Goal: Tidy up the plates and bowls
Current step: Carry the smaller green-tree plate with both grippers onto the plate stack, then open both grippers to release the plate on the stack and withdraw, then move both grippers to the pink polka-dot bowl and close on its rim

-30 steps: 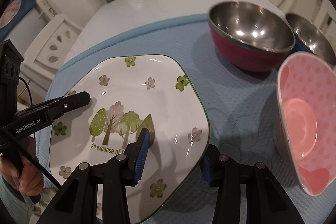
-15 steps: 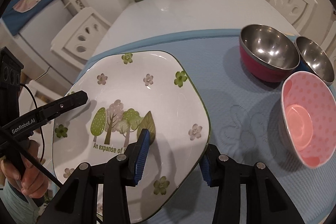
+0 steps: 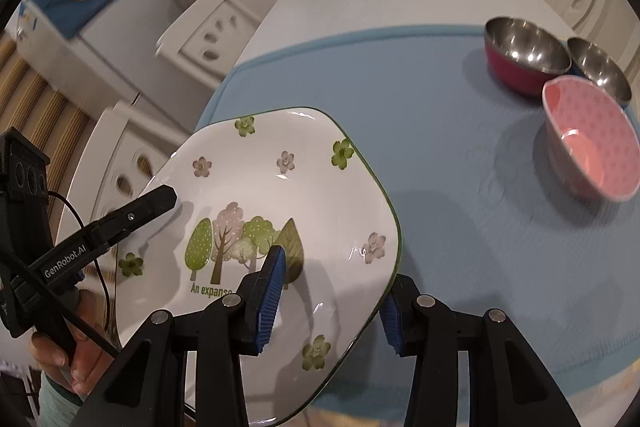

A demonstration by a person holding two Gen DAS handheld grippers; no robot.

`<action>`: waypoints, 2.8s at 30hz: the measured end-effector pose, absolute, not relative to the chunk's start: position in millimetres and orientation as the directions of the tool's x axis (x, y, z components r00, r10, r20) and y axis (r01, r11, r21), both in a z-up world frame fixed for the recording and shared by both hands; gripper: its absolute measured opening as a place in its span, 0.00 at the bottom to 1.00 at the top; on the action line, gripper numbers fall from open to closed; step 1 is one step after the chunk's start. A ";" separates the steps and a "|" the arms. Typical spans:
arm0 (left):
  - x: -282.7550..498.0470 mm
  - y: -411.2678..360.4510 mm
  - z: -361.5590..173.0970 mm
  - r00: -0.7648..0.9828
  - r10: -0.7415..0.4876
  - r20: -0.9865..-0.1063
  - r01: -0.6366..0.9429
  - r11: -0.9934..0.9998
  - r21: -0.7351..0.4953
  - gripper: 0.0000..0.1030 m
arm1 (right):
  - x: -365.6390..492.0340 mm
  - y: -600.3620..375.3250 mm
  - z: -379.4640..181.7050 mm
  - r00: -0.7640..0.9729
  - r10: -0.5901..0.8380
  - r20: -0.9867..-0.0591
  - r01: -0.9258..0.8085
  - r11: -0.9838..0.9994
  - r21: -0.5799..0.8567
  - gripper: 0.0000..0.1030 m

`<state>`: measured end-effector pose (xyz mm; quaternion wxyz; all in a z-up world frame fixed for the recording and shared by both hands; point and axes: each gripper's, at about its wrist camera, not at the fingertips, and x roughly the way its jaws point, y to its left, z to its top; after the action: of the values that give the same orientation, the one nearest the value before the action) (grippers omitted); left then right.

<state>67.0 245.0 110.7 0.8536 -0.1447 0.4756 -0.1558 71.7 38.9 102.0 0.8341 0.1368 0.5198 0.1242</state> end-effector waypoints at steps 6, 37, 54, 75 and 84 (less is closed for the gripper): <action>17.1 263.1 90.7 0.479 -0.379 -0.792 0.036 0.910 -0.414 0.23 | 38.1 54.2 82.0 0.363 0.387 -0.847 -0.105 0.921 0.375 0.42; 3.3 291.1 57.9 0.457 -0.303 -0.837 -0.104 0.916 -0.388 0.24 | 44.5 82.6 47.6 0.286 0.390 -0.875 -0.137 0.921 0.366 0.42; 7.5 287.1 85.4 0.441 -0.123 -0.889 -0.017 0.989 -0.145 0.31 | 29.3 70.5 64.9 0.295 0.388 -0.873 -0.176 0.920 0.349 0.42; 81.0 232.5 112.5 0.496 -0.191 -0.847 0.153 0.979 -0.132 0.31 | 77.0 43.5 69.3 0.286 0.384 -0.878 -0.040 0.920 0.390 0.43; 127.3 133.3 127.5 0.431 -0.359 -0.828 0.418 0.893 -0.169 0.33 | 81.7 -43.9 96.7 0.427 0.316 -0.847 0.195 0.883 0.428 0.52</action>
<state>127.3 133.3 127.5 0.8454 0.0306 0.4813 -0.2296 81.7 -43.9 96.7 0.8100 0.2392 0.5340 0.0374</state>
